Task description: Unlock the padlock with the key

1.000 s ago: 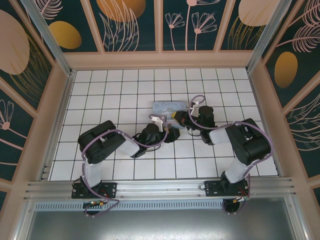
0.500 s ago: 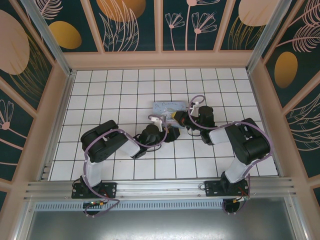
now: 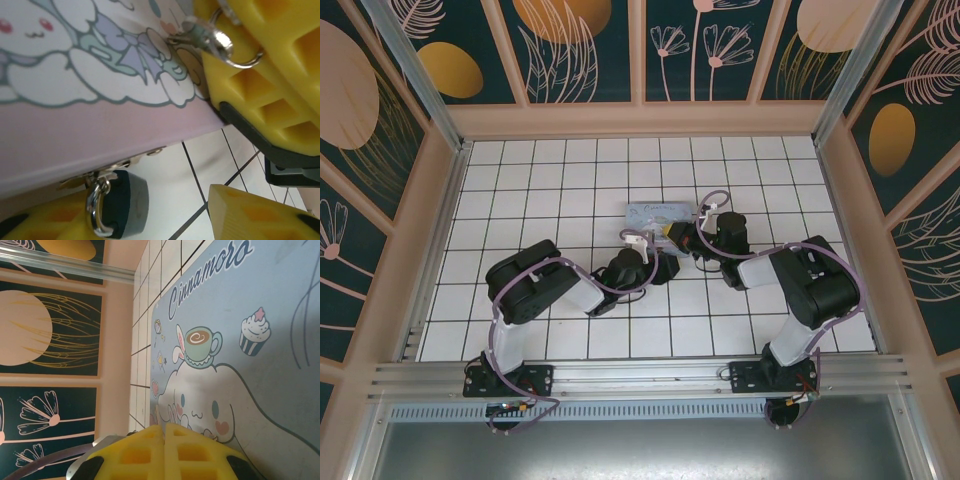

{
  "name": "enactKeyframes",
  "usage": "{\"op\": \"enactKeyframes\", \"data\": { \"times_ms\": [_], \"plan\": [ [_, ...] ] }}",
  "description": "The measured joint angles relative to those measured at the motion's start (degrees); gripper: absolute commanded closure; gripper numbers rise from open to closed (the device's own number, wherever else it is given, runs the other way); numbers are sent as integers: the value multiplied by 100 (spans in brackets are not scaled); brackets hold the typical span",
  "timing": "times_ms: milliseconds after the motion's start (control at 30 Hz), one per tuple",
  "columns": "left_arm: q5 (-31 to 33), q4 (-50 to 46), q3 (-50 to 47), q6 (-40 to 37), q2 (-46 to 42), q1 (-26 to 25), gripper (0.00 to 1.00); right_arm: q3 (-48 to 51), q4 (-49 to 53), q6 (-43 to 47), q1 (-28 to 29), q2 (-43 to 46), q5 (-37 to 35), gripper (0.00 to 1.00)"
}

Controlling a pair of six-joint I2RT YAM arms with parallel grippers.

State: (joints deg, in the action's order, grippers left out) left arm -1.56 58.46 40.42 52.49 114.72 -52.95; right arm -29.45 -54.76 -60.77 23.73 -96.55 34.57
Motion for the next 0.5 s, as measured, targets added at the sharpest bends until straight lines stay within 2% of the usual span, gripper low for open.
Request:
{"op": "enactKeyframes", "data": {
  "times_ms": [500],
  "plan": [
    [382,0,0,358,11,0,61,0,-33,-22,37,-7,-2,100]
  ]
}}
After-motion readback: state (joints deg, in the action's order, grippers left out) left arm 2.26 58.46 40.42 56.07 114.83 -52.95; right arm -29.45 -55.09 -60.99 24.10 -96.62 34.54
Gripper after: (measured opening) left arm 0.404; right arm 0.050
